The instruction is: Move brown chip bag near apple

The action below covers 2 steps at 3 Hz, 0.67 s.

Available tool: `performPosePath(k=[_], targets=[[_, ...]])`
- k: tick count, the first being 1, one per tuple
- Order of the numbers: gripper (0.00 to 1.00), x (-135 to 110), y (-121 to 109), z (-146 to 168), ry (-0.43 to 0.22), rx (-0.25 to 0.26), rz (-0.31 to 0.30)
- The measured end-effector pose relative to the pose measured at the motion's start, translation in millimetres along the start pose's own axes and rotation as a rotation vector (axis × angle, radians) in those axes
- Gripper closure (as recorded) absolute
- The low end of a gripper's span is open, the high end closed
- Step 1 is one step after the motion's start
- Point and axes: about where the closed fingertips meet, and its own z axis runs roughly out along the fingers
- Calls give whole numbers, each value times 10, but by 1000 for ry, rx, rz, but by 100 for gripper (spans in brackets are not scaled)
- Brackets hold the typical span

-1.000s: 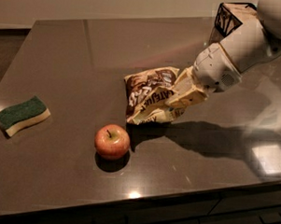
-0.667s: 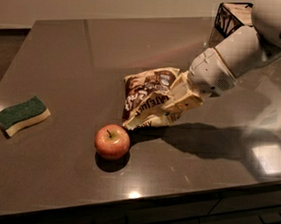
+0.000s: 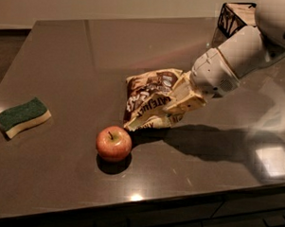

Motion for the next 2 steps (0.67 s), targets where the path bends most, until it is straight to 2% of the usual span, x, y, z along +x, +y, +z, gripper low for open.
performPosePath(k=[1, 2], targets=[[13, -12, -5, 13, -1, 0, -2], [0, -22, -10, 25, -1, 0, -4]])
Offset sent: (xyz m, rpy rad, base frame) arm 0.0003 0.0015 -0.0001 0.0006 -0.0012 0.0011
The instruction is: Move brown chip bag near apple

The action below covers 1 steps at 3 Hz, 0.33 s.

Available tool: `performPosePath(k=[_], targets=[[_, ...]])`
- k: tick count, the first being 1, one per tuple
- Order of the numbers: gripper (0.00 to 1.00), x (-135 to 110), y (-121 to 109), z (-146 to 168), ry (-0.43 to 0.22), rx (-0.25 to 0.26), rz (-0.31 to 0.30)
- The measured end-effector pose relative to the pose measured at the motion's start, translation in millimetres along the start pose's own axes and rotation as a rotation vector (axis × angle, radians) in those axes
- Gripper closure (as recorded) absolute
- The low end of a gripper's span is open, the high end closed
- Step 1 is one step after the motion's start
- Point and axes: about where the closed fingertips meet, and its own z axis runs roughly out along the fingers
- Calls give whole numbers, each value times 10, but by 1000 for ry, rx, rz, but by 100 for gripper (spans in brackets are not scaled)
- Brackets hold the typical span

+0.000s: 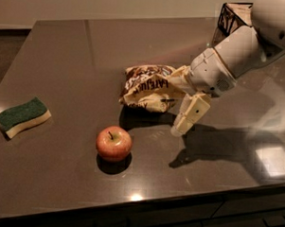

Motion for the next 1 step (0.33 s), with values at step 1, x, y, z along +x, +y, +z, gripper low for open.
performPosePath(k=[1], targets=[[0, 0, 0, 0, 0, 0, 0]])
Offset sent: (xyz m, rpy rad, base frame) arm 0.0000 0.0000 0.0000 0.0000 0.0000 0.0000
